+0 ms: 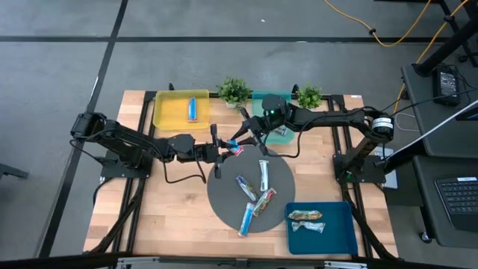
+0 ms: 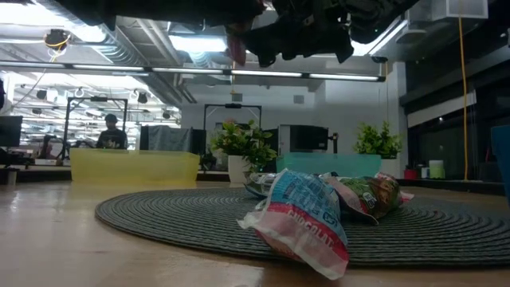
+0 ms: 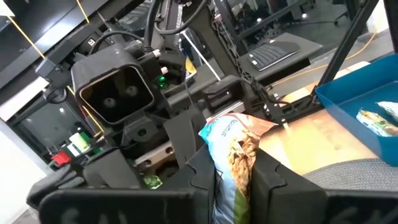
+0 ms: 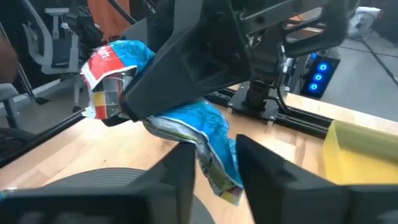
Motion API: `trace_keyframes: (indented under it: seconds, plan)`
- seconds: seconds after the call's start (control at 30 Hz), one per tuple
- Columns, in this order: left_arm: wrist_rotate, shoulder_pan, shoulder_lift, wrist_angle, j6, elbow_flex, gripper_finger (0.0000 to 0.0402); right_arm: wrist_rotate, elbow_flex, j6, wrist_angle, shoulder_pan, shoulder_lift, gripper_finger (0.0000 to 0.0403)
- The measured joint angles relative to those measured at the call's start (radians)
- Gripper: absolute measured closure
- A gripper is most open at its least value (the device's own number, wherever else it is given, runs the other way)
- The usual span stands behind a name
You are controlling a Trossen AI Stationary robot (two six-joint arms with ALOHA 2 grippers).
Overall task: Pick and place Granola Bars by type
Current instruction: Put the red granola bar into the yellow bin
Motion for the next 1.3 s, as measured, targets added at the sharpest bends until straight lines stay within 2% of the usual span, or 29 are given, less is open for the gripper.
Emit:
trace_keyframes:
  seconds: [0.17,0.3,0.43,0.67,0.8,0.97,1.1,1.17,1.3]
  plan:
    - [-0.05,-0.001,-0.001,0.001,0.021,0.0,0.0369,0.056,0.0,-0.005,-0.03,-0.012,-0.033,0.021]
    - [-0.188,-0.003,-0.017,-0.004,0.05,-0.001,0.0368,0.108,0.0,-0.028,-0.091,-0.038,-0.098,0.0163]
    - [-0.313,-0.003,-0.057,-0.011,0.086,-0.001,0.0369,0.143,0.0,-0.051,-0.161,-0.066,-0.185,0.0138]
    - [-0.538,0.002,-0.163,-0.033,0.214,-0.001,0.0373,0.199,0.001,-0.11,-0.296,-0.098,-0.312,0.0137]
    - [-0.622,0.024,-0.227,-0.041,0.282,-0.001,0.0373,0.203,0.001,-0.152,-0.342,-0.108,-0.337,0.0139]
    - [-0.662,0.083,-0.297,-0.084,0.358,-0.001,0.0375,0.258,0.001,-0.219,-0.385,-0.13,-0.343,0.0139]
    - [-0.669,0.165,-0.334,-0.181,0.364,-0.001,0.037,0.269,0.001,-0.252,-0.385,-0.167,-0.343,0.0139]
    - [-0.679,0.216,-0.344,-0.248,0.337,-0.001,0.0371,0.269,0.001,-0.252,-0.383,-0.192,-0.343,0.0139]
    - [-0.689,0.33,-0.348,-0.326,0.187,-0.001,0.0376,0.272,0.001,-0.236,-0.383,-0.249,-0.339,0.0139]
